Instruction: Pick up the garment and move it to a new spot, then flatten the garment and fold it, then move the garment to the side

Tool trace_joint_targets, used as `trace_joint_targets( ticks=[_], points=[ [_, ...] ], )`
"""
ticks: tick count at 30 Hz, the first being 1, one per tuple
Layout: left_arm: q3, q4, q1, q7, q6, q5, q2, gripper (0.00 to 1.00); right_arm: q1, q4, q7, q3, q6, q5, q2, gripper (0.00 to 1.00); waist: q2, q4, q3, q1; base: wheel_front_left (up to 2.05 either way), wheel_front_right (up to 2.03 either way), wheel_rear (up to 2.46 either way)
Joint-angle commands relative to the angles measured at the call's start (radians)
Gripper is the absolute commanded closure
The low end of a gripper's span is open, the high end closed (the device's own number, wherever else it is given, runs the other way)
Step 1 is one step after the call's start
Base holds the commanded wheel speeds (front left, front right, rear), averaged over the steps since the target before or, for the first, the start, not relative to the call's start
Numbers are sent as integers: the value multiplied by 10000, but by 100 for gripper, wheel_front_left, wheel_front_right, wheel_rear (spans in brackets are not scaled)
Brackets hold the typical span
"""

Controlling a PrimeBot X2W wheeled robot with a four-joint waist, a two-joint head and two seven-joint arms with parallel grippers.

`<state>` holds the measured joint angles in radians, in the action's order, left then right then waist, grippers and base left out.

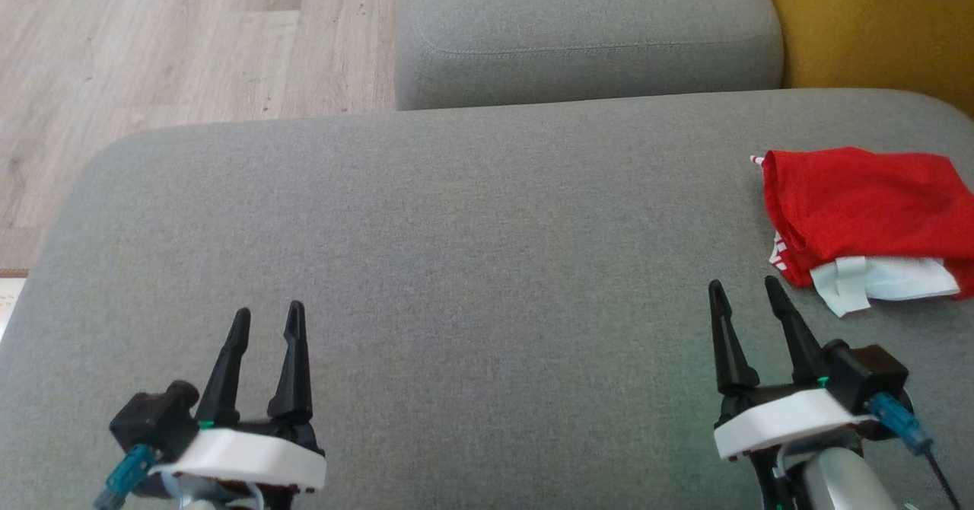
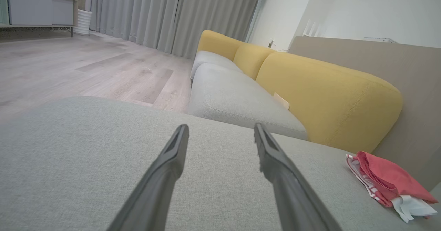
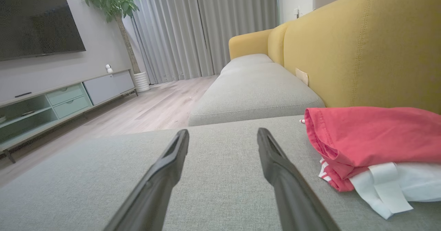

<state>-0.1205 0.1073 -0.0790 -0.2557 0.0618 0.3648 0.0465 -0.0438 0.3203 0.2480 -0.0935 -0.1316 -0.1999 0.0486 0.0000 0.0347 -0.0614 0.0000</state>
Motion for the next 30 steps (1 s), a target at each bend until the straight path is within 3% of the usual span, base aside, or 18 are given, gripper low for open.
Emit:
trace_joint_targets(
  ticks=[1, 28, 29, 30],
  points=[
    [343, -402, 366, -61, 42, -22, 37, 0, -401, -437, 134, -207, 9, -80, 17, 0, 0, -24, 23, 0, 0, 0, 0],
    [488, -691, 363, -61, 107, 252, 37, 0, -434, -447, 137, -206, 9, -318, 17, 0, 0, -88, 93, 0, 0, 0, 0],
    [95, -337, 0, 0, 87, 190, 0, 100, -33, -156, 2, 43, 0, -288, 0, 100, 0, -89, 93, 0, 0, 0, 0],
    [65, -211, -6, 6, 87, 212, -4, 100, -15, -43, -5, 40, 0, -304, -2, 100, 0, -90, 94, 0, 0, 0, 0]
  ],
)
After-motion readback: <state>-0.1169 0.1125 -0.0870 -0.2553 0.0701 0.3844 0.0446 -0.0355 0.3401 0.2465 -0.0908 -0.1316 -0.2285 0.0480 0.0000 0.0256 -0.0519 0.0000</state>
